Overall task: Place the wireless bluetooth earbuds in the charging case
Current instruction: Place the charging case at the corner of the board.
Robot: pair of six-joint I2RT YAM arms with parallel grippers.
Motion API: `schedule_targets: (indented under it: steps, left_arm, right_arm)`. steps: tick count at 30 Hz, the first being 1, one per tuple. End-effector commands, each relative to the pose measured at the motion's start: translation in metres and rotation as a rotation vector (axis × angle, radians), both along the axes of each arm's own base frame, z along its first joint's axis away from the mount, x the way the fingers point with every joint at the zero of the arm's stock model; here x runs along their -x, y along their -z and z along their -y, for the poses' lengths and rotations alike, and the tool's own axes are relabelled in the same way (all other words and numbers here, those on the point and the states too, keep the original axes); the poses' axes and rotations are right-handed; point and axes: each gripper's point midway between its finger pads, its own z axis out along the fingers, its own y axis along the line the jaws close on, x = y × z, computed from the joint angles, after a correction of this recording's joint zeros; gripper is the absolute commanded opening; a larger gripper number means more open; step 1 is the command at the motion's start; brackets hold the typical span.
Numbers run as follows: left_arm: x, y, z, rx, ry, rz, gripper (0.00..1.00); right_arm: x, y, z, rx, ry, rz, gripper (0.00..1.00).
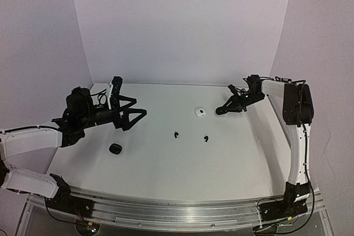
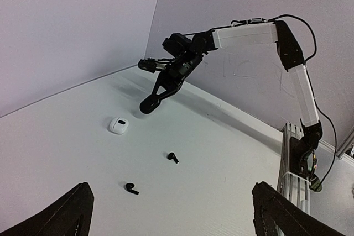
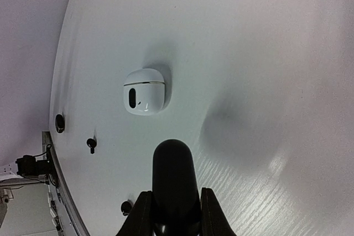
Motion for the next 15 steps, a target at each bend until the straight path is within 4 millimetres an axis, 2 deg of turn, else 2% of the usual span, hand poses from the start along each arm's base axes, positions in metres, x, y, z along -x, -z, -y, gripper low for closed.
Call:
schedule_targets:
  steps: [1,9,15]
  left_arm:
    - [-0.003,-0.021,0.005,0.026,0.024,0.057,0.99]
    - [-0.003,-0.022,0.007,0.04,0.03,0.06,0.99]
    - [-0.002,-0.021,0.005,0.037,0.028,0.056,0.99]
  right_arm:
    - [-0.01,-0.008,-0.01,-0.056,-0.035,0.021,0.0]
    - [-0.029,0.012,-0.011,-0.087,-0.013,-0.014,0.0]
    - [-0.035,0.024,0.001,-0.08,0.017,-0.035,0.0]
